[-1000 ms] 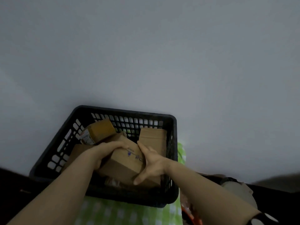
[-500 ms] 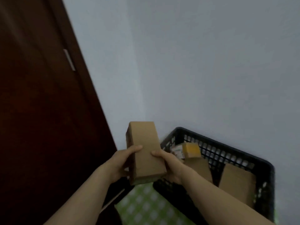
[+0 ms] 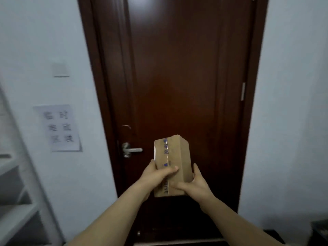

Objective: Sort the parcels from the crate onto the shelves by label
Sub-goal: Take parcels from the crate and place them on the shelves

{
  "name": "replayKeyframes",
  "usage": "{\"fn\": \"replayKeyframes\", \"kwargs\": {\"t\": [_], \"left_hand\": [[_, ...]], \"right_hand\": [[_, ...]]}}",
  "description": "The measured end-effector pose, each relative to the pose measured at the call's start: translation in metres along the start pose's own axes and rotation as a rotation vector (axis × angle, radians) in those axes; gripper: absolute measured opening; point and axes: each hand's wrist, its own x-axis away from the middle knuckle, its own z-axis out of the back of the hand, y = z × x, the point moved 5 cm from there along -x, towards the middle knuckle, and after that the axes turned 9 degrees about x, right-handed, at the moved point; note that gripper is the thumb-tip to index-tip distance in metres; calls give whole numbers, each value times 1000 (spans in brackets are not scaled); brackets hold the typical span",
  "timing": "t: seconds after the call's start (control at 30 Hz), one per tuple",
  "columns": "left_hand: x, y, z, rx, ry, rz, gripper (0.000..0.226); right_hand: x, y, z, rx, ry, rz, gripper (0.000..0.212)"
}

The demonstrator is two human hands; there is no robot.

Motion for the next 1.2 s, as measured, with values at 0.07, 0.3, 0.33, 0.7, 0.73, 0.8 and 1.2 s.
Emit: {"fn": "replayKeyframes", "kwargs": {"t": [0.07, 0.3, 0.33, 0.7, 0.73, 0.8, 1.2], "left_hand": [[11, 4, 47, 19, 125, -32, 32], [66, 4, 159, 123, 275, 122, 38], [69, 3, 170, 120, 328, 92, 44], [131, 39, 222, -479, 696, -372, 68], [137, 37, 226, -387, 702, -371, 65], [150, 35, 237, -169, 757, -336, 58], [190, 20, 278, 81, 773, -111, 111]], "right_hand": [[-5, -16, -42, -104, -53, 0, 109], [-14, -56, -160, -493, -438, -34, 47], [-16, -58, -172, -481, -468, -32, 40], [-23, -107, -254, -317, -633, 51, 46], [-25, -108, -257, -328, -628, 50, 44], [-25, -110, -262, -342, -658, 43, 41], [12, -141, -284, -264, -967, 199, 63]]}}
